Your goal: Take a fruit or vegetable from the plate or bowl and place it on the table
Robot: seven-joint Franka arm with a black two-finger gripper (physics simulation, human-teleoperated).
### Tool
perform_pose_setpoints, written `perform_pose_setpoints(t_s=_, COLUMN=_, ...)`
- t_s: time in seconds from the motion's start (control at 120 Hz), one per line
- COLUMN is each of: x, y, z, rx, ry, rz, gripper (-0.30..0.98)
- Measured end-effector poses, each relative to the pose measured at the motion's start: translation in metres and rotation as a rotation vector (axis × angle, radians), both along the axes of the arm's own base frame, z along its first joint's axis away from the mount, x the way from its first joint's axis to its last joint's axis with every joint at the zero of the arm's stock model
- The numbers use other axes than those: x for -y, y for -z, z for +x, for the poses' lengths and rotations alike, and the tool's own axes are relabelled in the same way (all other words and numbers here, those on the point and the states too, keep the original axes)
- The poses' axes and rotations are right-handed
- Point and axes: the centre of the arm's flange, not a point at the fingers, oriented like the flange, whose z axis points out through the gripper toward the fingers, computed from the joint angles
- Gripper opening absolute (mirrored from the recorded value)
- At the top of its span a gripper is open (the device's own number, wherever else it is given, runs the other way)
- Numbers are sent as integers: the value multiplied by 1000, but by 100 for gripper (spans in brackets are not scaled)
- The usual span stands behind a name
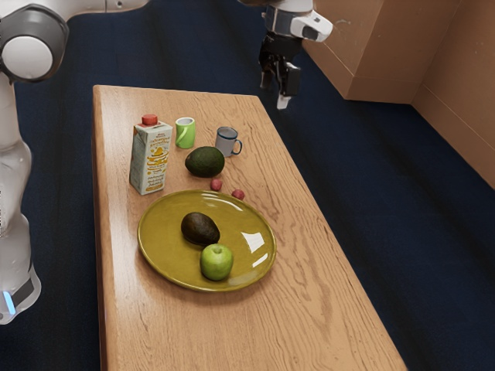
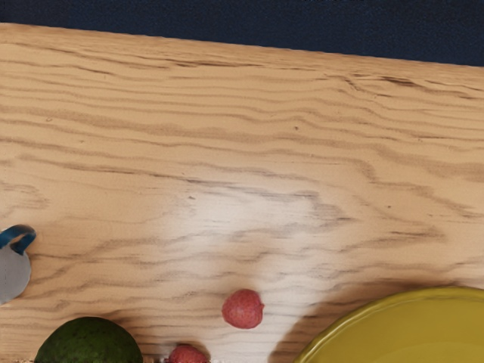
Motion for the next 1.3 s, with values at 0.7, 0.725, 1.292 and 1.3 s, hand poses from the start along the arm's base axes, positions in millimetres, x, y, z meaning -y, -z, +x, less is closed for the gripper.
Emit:
perform_pose_setpoints(t_s=0.7, x=34, y=-22, z=13, rx=0, ry=44, rz=-25, gripper=69)
perform_pose_setpoints(t_s=0.725, x=57, y=-23, z=13, rx=1, ry=85, rz=-24, gripper=69)
perform_pose_setpoints(t_s=1.292, x=205, y=105, z=-122, rx=-67, ry=478, rz=-11, gripper=69)
perform_pose_setpoints(t_s=1.3, x=205, y=107, z=-123, rx=-66, ry=479, rz=-10, gripper=69)
